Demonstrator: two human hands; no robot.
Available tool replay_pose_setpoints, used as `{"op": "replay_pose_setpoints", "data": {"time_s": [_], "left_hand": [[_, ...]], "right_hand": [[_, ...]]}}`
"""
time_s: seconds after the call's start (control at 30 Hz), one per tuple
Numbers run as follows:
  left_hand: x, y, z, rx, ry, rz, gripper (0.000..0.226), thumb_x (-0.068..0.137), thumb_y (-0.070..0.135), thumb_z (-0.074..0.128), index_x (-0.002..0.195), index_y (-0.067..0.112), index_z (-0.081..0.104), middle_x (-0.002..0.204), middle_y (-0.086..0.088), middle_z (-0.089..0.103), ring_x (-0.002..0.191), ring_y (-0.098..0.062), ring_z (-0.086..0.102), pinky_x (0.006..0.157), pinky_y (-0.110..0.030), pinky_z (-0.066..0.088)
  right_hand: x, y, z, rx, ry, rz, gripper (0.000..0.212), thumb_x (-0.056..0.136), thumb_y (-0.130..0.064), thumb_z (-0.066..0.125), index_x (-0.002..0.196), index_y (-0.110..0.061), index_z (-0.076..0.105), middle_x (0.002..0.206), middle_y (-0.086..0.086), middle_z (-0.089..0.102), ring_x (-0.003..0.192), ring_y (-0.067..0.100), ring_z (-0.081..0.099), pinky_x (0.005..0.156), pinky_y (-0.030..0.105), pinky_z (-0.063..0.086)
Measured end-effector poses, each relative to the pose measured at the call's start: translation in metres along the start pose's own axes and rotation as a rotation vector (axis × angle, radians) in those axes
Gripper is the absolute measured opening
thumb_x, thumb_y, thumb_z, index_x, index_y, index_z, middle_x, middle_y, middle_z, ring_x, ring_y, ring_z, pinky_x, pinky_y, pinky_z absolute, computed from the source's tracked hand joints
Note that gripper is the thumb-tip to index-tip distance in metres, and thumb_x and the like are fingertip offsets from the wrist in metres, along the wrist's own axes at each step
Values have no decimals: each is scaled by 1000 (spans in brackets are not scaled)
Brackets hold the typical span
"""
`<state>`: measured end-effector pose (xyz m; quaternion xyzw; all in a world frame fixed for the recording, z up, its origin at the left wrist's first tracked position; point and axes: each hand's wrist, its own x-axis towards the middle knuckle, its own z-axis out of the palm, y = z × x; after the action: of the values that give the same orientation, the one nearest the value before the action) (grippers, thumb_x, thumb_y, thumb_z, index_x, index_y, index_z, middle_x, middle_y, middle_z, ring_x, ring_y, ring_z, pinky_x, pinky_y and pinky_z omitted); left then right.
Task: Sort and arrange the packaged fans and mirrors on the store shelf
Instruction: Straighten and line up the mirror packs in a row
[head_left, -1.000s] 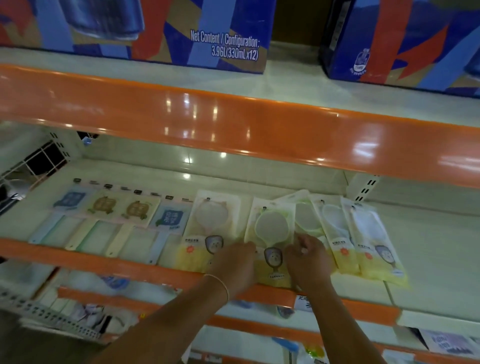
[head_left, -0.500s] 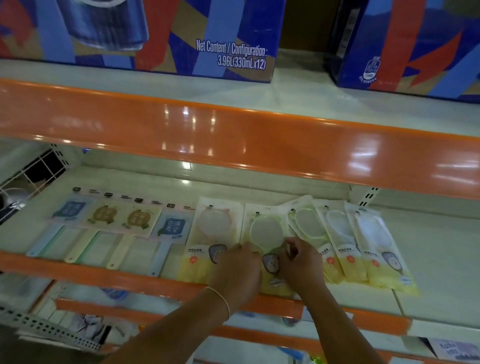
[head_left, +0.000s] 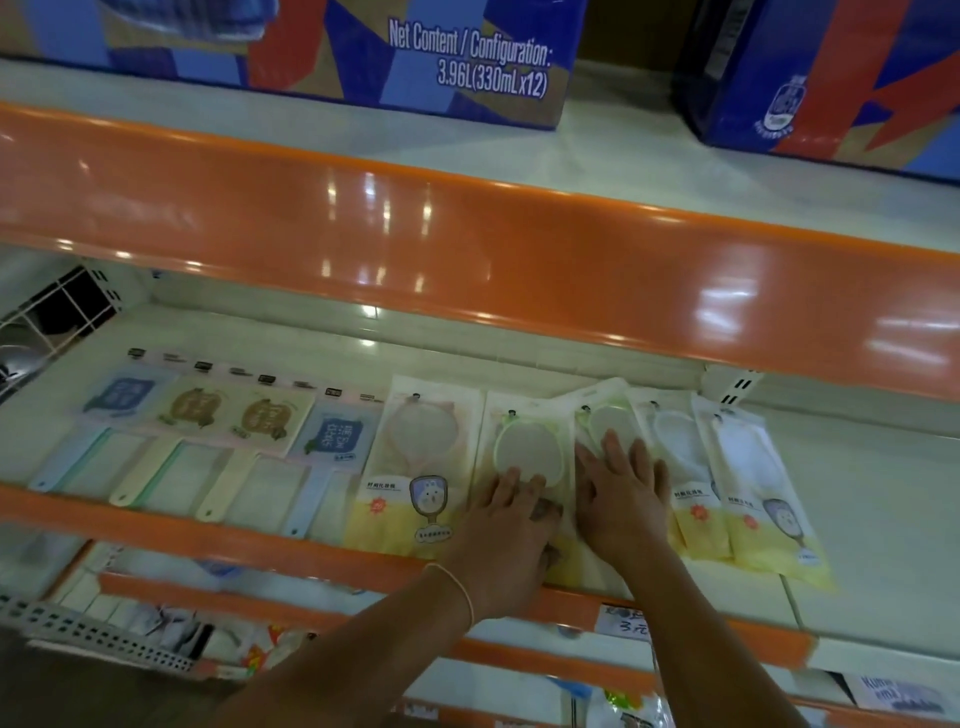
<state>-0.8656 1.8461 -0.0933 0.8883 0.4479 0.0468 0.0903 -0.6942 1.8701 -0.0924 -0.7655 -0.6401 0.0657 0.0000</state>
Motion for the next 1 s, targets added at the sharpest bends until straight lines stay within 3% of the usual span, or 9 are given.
{"op": "replay_pose_setpoints", "data": {"time_s": [0.17,0.47,0.57,0.67,0.77,0.87,1.0], "left_hand": [[1,7,-7,9,14,-14,43,96,36,39,135,20,47,156,-9,26,145,-36,14,117,-48,11],[0,11,-4,42,34,-10,47,94,37,45,134,13,50,151,-15,34,139,-42,26,112,-56,22],[1,9,-8,-4,73,-5,37,92,36,48,119,14,61,147,-16,40,137,-40,32,111,-53,26],[4,-1,-18,-70,217,-63,32,92,33,42,107,14,64,138,-15,49,130,-33,40,106,-50,37],[9,-30,-31,3,185,-242,43,95,41,38,128,15,50,151,-16,31,141,-35,23,116,-49,23],[15,-65,-44,78,91,-382,65,92,58,33,143,17,34,158,-17,13,144,-43,9,118,-55,12],[35,-103,-53,118,36,-482,80,87,71,29,148,22,24,161,-14,3,142,-48,8,115,-60,9]], "right_hand": [[-7,-3,6,21,-12,85,53,98,-44,20,150,-41,16,163,-3,-4,148,27,-13,118,53,-5],[-19,7,-6,86,-52,183,52,98,-44,18,149,-36,21,163,4,-1,148,32,-9,116,56,-4],[-15,-1,-7,167,-17,136,50,99,-40,25,149,-32,24,162,8,3,149,31,-4,119,52,1],[-14,-16,-1,252,61,12,56,95,-46,27,147,-23,33,160,14,16,148,34,10,118,48,15],[-13,-29,9,335,83,-21,78,83,-58,13,144,-17,41,152,18,34,143,34,25,118,45,20],[-11,-32,18,389,113,7,73,85,-58,19,138,-17,47,145,14,45,138,34,35,115,45,26],[-13,-31,23,425,135,8,75,84,-61,18,137,-19,49,145,8,47,140,28,33,116,45,24]]}}
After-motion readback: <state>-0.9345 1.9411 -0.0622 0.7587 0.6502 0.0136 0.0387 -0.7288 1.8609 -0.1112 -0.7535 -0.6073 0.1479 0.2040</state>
